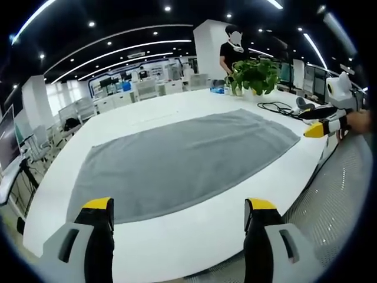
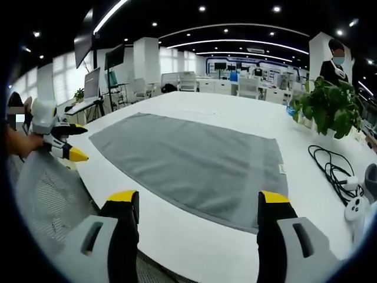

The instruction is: Fold the towel on the table until its edges align and the towel forms a compact rectangular stack.

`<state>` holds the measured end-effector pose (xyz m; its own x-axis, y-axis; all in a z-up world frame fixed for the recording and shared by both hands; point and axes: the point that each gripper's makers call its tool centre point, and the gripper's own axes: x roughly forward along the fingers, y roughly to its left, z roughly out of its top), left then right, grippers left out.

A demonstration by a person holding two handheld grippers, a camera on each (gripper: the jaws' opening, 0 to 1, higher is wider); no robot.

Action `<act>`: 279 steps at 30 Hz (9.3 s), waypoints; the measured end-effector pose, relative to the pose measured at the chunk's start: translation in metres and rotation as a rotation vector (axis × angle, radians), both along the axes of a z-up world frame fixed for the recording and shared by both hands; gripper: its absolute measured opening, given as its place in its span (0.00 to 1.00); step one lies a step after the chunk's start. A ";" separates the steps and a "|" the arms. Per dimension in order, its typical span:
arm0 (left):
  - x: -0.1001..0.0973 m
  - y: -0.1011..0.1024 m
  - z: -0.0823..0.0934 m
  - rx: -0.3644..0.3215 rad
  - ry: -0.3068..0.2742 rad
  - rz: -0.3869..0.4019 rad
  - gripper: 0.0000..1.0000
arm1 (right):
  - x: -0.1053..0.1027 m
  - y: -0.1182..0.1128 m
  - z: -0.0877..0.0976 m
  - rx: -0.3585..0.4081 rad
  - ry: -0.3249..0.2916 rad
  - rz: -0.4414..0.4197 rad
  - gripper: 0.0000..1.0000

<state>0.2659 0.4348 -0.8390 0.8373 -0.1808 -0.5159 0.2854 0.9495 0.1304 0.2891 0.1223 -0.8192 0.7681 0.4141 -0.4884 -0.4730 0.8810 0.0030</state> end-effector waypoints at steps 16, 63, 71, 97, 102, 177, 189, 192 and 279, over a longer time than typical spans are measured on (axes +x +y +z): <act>0.004 -0.002 -0.001 0.016 0.030 -0.035 0.95 | 0.007 0.000 0.002 0.052 0.013 0.007 0.90; 0.069 -0.198 0.069 0.002 -0.035 -0.439 0.87 | 0.164 -0.130 0.145 0.000 -0.236 0.075 0.88; 0.072 -0.228 0.069 0.016 -0.024 -0.496 0.86 | 0.188 -0.130 0.130 -0.020 -0.215 0.066 0.88; 0.086 -0.326 0.036 0.030 0.032 -0.739 0.75 | 0.249 -0.149 0.045 -0.028 -0.043 0.022 0.72; 0.085 -0.346 0.029 0.031 0.042 -0.790 0.69 | 0.257 -0.151 0.029 -0.023 -0.015 0.013 0.63; 0.072 -0.438 -0.070 0.070 0.230 -0.984 0.05 | 0.306 -0.099 -0.083 -0.116 0.245 0.059 0.02; 0.077 -0.447 -0.034 -0.059 0.201 -0.883 0.03 | 0.303 -0.118 -0.067 -0.168 0.211 0.062 0.01; 0.076 -0.452 -0.026 -0.085 0.187 -0.869 0.03 | 0.302 -0.125 -0.061 -0.168 0.199 0.042 0.01; 0.126 -0.170 0.218 -0.389 -0.345 -0.478 0.03 | 0.344 0.146 0.161 -0.101 0.024 0.057 0.01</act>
